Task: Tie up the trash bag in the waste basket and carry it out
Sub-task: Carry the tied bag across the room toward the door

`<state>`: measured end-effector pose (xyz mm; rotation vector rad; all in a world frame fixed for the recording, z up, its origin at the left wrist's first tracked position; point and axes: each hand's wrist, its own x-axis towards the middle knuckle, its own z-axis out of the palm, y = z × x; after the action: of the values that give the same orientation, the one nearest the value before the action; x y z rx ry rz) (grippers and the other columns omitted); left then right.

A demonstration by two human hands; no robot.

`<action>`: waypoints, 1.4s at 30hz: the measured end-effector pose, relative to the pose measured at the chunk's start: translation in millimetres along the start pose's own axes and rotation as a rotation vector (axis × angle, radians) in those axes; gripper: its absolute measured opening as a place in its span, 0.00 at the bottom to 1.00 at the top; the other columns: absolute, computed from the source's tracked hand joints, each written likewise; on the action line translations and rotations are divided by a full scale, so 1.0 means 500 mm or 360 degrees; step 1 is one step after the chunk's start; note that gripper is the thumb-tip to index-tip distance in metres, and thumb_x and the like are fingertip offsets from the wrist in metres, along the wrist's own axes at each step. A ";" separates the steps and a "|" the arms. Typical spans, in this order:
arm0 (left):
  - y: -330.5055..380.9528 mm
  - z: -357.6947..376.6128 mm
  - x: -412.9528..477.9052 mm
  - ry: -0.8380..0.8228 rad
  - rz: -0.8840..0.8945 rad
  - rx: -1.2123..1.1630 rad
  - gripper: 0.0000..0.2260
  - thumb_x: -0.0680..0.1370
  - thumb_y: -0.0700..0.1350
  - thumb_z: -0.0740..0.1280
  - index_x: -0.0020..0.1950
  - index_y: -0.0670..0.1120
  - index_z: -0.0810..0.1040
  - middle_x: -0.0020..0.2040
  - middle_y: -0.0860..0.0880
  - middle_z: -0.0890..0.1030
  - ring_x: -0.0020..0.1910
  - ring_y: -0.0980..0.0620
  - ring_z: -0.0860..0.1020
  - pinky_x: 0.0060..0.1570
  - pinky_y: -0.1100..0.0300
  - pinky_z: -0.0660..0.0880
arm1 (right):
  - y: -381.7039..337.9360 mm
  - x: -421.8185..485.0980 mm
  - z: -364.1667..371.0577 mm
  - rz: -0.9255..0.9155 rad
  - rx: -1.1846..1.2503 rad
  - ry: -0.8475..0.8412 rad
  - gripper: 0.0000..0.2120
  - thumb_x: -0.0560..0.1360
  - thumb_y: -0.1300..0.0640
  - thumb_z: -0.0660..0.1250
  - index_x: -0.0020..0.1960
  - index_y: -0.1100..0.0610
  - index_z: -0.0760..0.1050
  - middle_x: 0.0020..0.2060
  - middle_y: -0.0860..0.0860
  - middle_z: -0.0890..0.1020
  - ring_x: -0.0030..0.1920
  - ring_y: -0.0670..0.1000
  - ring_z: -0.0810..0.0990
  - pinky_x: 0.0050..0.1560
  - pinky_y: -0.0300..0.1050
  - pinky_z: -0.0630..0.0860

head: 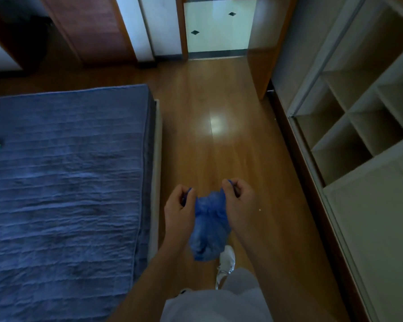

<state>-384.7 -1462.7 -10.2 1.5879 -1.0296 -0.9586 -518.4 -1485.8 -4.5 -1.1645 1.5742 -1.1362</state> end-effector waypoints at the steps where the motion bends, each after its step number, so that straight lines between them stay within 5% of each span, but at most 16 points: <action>1: 0.011 0.017 0.030 0.0028 -0.0014 0.0010 0.13 0.80 0.39 0.65 0.35 0.45 0.69 0.31 0.51 0.69 0.31 0.56 0.68 0.33 0.66 0.67 | -0.004 0.038 0.005 -0.0029 -0.0021 -0.0052 0.11 0.81 0.53 0.65 0.40 0.52 0.76 0.32 0.52 0.80 0.32 0.43 0.77 0.35 0.37 0.74; 10: 0.077 0.113 0.253 0.0236 -0.0069 0.0024 0.12 0.80 0.40 0.65 0.38 0.38 0.74 0.31 0.47 0.72 0.29 0.58 0.69 0.30 0.69 0.67 | -0.066 0.321 0.028 -0.0187 0.0058 -0.0192 0.14 0.81 0.58 0.65 0.38 0.47 0.72 0.28 0.40 0.77 0.29 0.39 0.74 0.34 0.32 0.69; 14: 0.087 0.132 0.341 0.0294 -0.0134 -0.0001 0.11 0.79 0.40 0.65 0.37 0.38 0.74 0.30 0.47 0.72 0.29 0.57 0.69 0.29 0.68 0.67 | -0.065 0.421 0.046 -0.0137 0.0133 -0.0209 0.12 0.80 0.57 0.66 0.38 0.53 0.75 0.29 0.49 0.77 0.31 0.43 0.74 0.33 0.39 0.72; 21: 0.090 0.144 0.527 0.0245 -0.0139 -0.0024 0.11 0.79 0.41 0.65 0.41 0.35 0.76 0.31 0.42 0.73 0.30 0.55 0.70 0.29 0.68 0.69 | -0.079 0.586 0.125 -0.0075 0.0094 -0.0208 0.14 0.80 0.57 0.66 0.35 0.55 0.73 0.24 0.42 0.72 0.27 0.41 0.69 0.30 0.35 0.68; 29: 0.120 0.113 0.834 0.0289 -0.0119 -0.0064 0.12 0.79 0.39 0.66 0.36 0.36 0.73 0.30 0.45 0.71 0.29 0.53 0.69 0.28 0.66 0.66 | -0.165 0.825 0.278 -0.0053 -0.0016 -0.0143 0.13 0.80 0.54 0.66 0.38 0.57 0.76 0.29 0.53 0.76 0.30 0.44 0.73 0.33 0.41 0.71; 33: 0.135 0.099 0.973 0.0343 -0.0039 -0.0045 0.12 0.78 0.38 0.66 0.35 0.39 0.71 0.30 0.42 0.70 0.29 0.53 0.68 0.29 0.60 0.66 | -0.201 0.926 0.344 -0.0007 0.0042 -0.0095 0.13 0.80 0.55 0.65 0.37 0.52 0.74 0.26 0.41 0.76 0.29 0.40 0.72 0.32 0.34 0.68; 39: 0.146 0.088 1.118 0.0274 0.0000 -0.0076 0.12 0.80 0.39 0.65 0.36 0.42 0.73 0.31 0.40 0.73 0.30 0.52 0.70 0.31 0.55 0.69 | -0.223 1.040 0.427 -0.0052 0.0008 -0.0083 0.12 0.80 0.56 0.66 0.39 0.59 0.76 0.29 0.55 0.76 0.30 0.44 0.72 0.31 0.37 0.69; 42: 0.149 0.087 1.184 0.0249 0.0005 -0.0060 0.14 0.80 0.39 0.65 0.34 0.43 0.71 0.29 0.46 0.70 0.29 0.56 0.69 0.30 0.62 0.68 | -0.238 1.097 0.458 -0.0026 0.0038 -0.0122 0.11 0.80 0.57 0.65 0.40 0.57 0.78 0.29 0.47 0.77 0.30 0.42 0.74 0.32 0.33 0.71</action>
<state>-242.1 -2043.6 -7.3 1.6028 -0.9004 -0.8326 -387.9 -2077.7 -2.6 -1.1932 1.4915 -1.1054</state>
